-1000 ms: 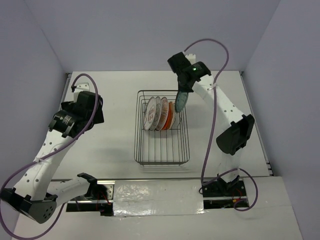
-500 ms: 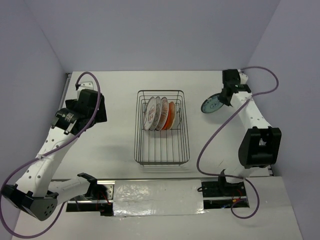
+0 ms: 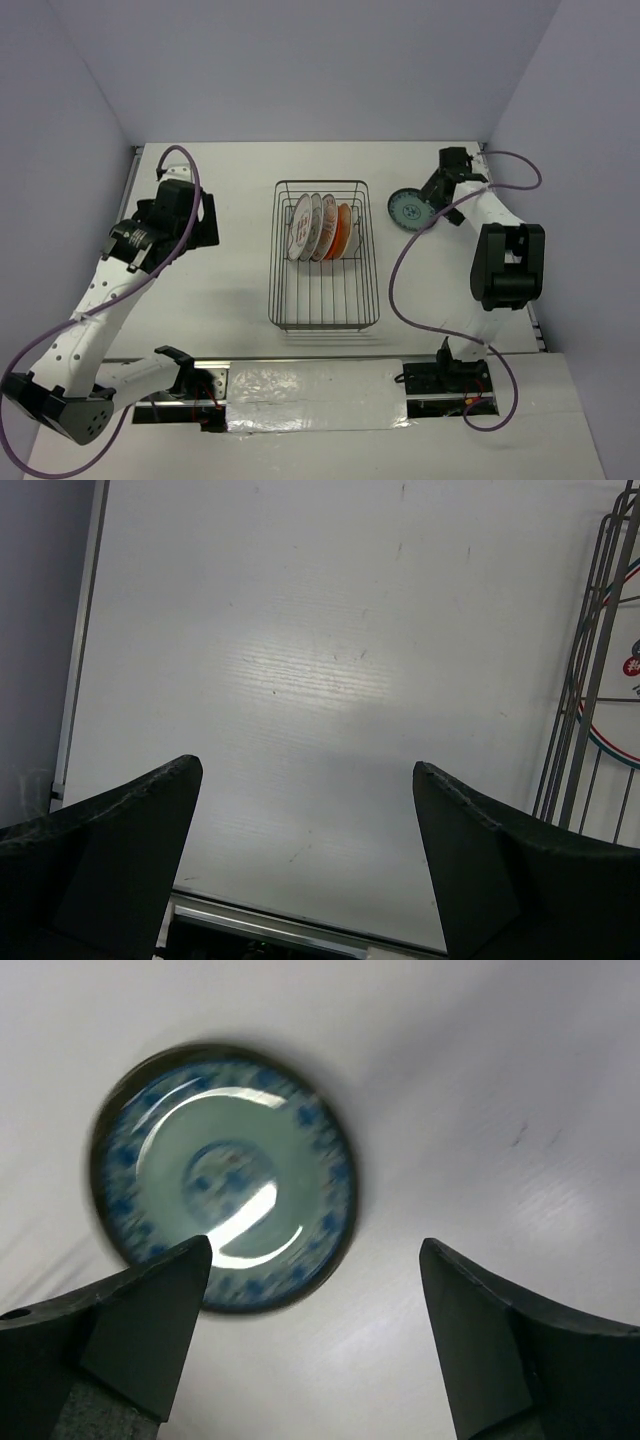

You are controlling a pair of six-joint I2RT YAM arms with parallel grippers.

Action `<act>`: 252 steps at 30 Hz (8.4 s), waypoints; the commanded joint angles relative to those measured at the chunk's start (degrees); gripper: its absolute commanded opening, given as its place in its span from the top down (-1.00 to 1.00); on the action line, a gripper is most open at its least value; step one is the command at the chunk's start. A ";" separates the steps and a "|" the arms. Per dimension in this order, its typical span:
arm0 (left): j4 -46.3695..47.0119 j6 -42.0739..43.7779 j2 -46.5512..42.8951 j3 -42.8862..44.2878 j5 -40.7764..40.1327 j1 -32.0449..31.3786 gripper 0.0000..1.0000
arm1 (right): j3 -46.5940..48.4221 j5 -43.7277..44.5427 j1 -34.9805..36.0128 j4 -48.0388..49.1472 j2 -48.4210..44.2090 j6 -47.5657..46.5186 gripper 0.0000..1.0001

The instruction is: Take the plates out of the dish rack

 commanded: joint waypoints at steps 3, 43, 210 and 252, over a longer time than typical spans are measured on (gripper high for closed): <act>3.21 0.86 0.46 -0.09 0.33 0.10 -0.99 | 12.43 9.83 17.68 -14.43 -9.88 -4.51 -0.81; 5.41 0.95 -2.88 -5.62 1.65 0.18 -0.99 | 50.05 31.70 37.75 -53.38 1.19 -2.67 0.99; 6.81 0.52 4.24 1.66 13.25 0.10 -0.99 | 43.17 25.79 42.23 -46.42 1.45 4.88 1.00; 34.30 -16.98 22.60 -9.91 40.66 32.78 0.97 | 36.60 11.73 40.72 -34.04 -7.72 -4.43 -0.54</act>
